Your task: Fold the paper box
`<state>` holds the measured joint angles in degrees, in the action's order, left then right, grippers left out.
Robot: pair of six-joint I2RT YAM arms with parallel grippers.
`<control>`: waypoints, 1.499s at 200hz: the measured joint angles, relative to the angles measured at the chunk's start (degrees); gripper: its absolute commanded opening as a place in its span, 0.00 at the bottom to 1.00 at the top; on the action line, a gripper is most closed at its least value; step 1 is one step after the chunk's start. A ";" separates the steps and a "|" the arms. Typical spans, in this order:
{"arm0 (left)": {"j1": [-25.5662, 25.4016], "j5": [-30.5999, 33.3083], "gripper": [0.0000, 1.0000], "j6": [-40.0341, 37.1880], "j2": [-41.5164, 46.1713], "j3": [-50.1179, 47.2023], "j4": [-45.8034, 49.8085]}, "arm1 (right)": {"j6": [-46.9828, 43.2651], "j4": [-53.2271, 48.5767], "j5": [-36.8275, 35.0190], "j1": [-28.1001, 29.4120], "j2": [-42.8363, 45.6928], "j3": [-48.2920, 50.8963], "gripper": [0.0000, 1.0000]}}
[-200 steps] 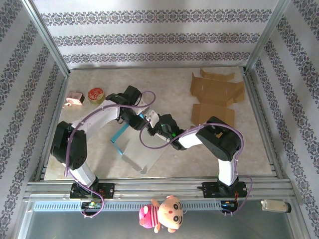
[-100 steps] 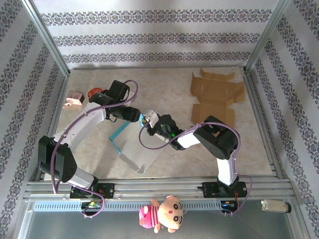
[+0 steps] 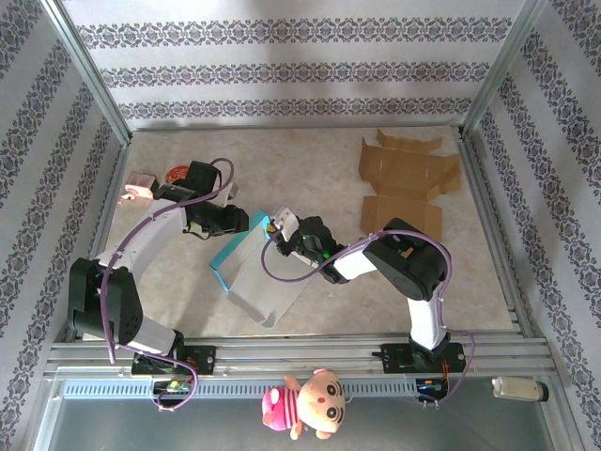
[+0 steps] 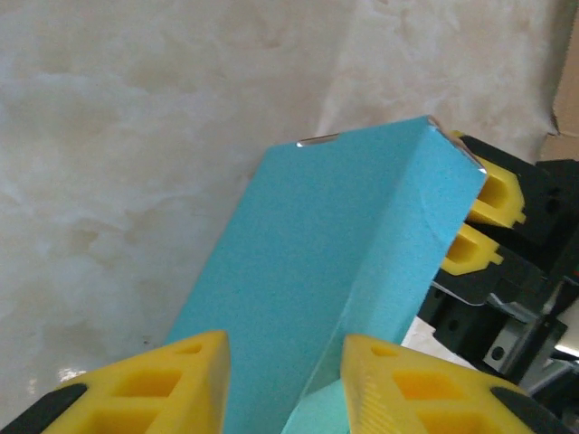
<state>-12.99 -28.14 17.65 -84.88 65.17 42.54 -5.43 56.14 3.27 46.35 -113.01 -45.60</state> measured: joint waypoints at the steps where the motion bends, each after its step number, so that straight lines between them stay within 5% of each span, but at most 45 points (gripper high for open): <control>1: 0.00 -0.07 0.36 0.00 -0.02 0.00 0.00 | 0.15 -0.07 0.00 0.00 -0.04 -0.07 0.21; 70: 0.00 -2.14 0.34 -0.85 -0.66 0.00 -0.50 | 3.67 -1.57 1.55 -0.50 -3.10 -2.95 0.20; 107: 0.02 -2.62 0.33 -1.11 -0.94 0.00 -1.11 | 4.76 -3.06 0.90 -0.76 -3.63 -4.55 0.00; 175: 0.28 -2.78 0.33 -1.16 -1.42 0.00 -3.02 | 7.45 -5.11 -6.88 0.96 -4.15 -6.32 0.07; 209: 0.37 -2.73 0.34 -1.16 -1.55 0.00 -3.54 | 7.91 -4.92 -6.67 0.90 -4.83 -7.17 0.02; 264: 0.39 -1.16 0.62 -0.55 0.33 -0.92 -4.20 | 8.52 -5.27 -5.25 0.63 -4.83 -7.67 0.00; 300: 3.04 0.09 0.65 2.38 12.81 -1.36 -5.09 | 1.90 -19.21 -2.23 -2.25 10.56 -2.62 0.00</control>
<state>-9.96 -28.05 20.03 -72.07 63.81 37.45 -3.53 36.93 1.04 44.10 -102.45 -48.23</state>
